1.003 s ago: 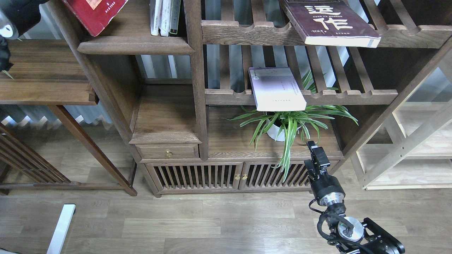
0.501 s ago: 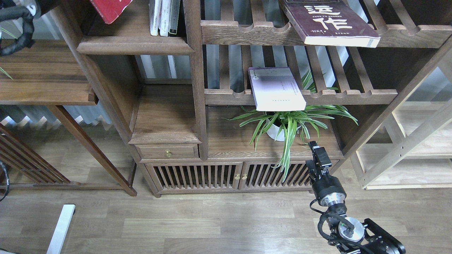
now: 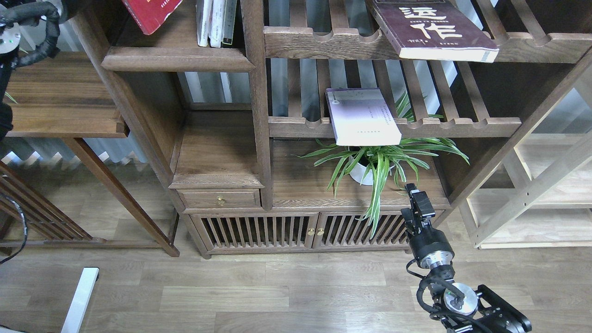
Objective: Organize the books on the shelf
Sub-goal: 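Insert the red book upright into the upper cubby beside the books, then push the red book deeper into the cubby with the left gripper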
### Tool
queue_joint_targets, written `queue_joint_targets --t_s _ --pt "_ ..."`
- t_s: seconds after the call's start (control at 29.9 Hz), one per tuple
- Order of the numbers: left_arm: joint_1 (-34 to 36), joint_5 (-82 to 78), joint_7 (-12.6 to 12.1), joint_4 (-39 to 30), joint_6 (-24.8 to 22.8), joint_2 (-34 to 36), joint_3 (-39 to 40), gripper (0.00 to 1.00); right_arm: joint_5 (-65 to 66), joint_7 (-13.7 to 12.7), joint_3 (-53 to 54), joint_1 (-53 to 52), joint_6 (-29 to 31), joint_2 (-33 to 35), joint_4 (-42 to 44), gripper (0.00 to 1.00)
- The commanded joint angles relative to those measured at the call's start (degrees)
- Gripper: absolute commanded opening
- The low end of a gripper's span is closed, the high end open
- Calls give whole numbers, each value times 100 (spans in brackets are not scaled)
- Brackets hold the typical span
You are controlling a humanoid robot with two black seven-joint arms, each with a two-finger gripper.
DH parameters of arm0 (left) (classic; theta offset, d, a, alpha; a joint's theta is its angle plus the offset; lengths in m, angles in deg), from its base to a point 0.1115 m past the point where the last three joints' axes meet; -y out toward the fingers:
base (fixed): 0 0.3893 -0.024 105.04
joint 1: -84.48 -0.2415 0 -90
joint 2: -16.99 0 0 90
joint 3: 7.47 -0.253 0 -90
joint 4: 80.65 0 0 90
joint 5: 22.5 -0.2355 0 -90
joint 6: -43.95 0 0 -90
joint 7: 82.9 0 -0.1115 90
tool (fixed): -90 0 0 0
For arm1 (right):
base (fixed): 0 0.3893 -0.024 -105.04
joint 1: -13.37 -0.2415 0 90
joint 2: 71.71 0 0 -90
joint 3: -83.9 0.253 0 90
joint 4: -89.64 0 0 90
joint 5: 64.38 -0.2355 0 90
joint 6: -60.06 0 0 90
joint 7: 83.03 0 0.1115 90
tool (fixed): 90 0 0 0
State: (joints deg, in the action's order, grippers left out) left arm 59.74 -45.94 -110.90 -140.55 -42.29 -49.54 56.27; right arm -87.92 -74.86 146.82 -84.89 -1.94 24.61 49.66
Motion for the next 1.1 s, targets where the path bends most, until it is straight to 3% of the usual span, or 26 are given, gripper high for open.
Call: queue_joint_targets --t_s 0.0,0.53,1.07 --pt "127 -3 0 232 -7 -114 -107 4 -1 0 -8 0 0 1 0 100" --pt "611 -3 0 1472 -544 -430 -318 2 -177 -18 1 0 0 10 0 100" --pt "822 6 0 1604 -552 -536 -968 4 -396 -18 1 44 0 115 -9 100"
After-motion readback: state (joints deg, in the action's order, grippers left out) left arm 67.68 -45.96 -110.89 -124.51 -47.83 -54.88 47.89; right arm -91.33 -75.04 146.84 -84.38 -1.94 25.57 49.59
